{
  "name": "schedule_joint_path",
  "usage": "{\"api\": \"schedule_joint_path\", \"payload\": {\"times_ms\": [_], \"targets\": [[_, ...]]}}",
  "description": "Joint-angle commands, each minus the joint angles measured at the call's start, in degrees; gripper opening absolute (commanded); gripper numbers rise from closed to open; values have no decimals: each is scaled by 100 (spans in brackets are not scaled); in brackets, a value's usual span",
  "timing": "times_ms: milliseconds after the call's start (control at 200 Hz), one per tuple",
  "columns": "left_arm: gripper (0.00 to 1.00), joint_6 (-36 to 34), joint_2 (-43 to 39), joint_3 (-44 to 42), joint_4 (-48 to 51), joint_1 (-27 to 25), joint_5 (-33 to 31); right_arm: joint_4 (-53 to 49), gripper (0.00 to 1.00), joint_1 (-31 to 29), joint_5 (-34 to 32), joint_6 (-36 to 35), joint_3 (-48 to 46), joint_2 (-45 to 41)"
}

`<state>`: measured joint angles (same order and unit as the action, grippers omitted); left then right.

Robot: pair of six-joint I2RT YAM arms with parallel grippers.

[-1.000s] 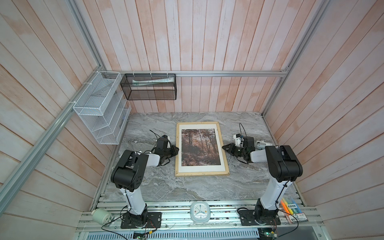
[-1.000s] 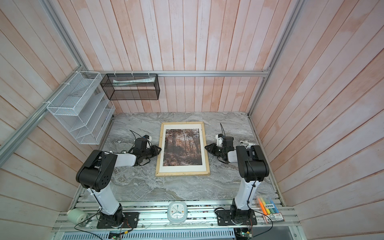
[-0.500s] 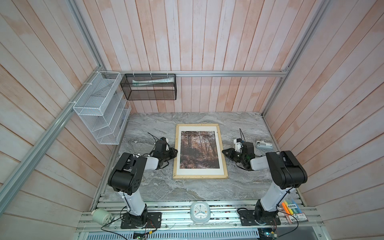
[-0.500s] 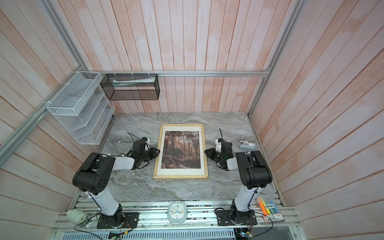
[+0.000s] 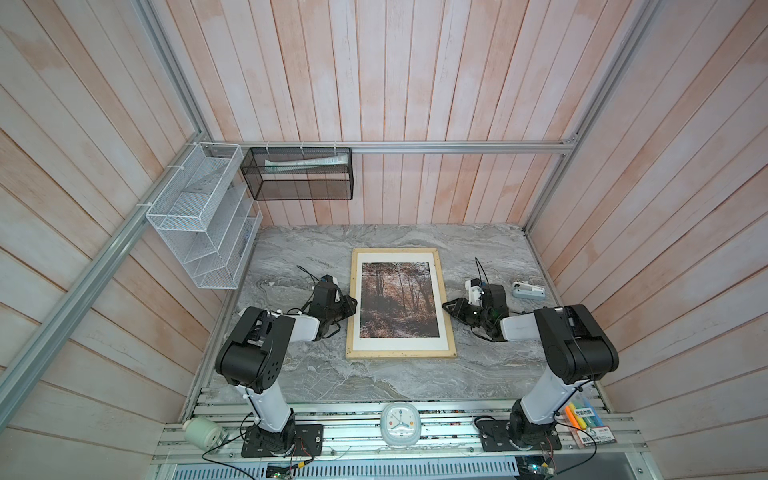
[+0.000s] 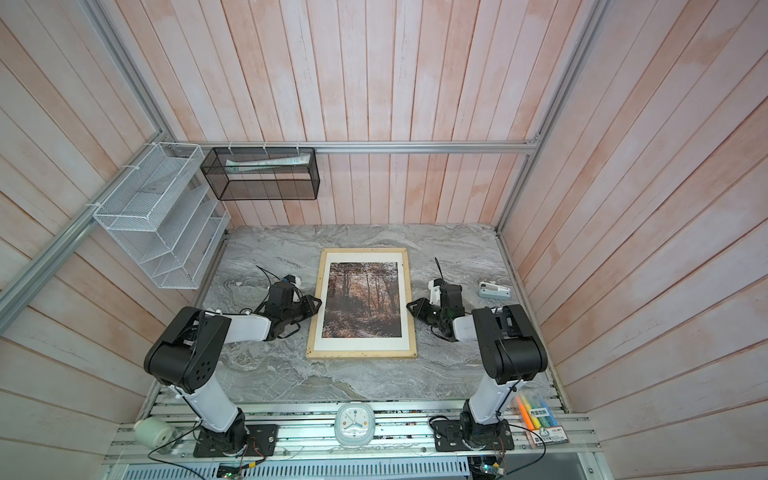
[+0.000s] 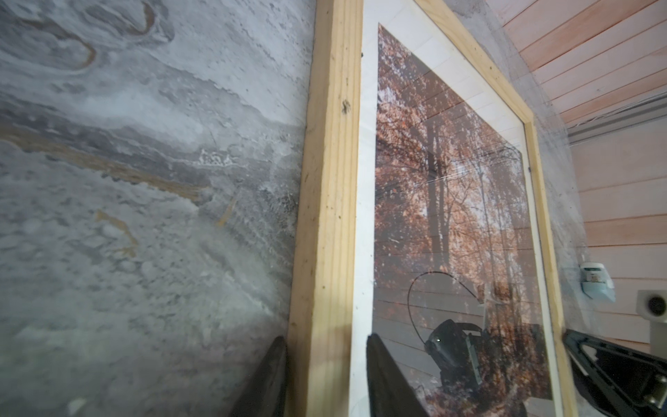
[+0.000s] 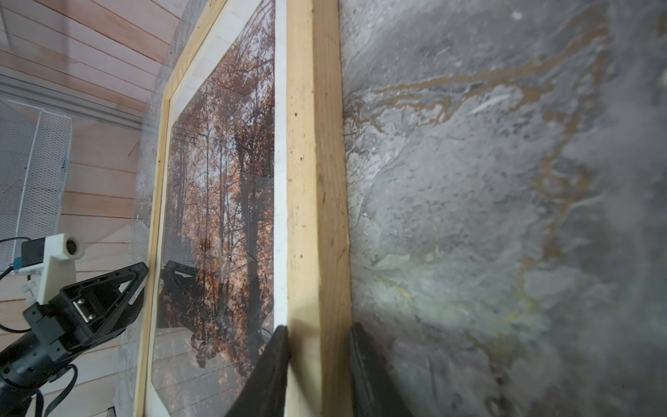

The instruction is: Put the photo into the frame

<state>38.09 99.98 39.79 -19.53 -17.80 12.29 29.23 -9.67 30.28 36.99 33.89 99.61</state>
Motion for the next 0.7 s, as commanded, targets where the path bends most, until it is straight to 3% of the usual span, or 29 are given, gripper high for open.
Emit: {"api": "schedule_joint_path", "payload": {"times_ms": [0, 695], "targets": [[43, 26, -84, 60, 493, -181, 419, -612, 36, -169, 336, -113, 56, 93], [60, -698, -137, 817, 1461, 108, -254, -846, 53, 226, 38, -333, 231, -297]]}}
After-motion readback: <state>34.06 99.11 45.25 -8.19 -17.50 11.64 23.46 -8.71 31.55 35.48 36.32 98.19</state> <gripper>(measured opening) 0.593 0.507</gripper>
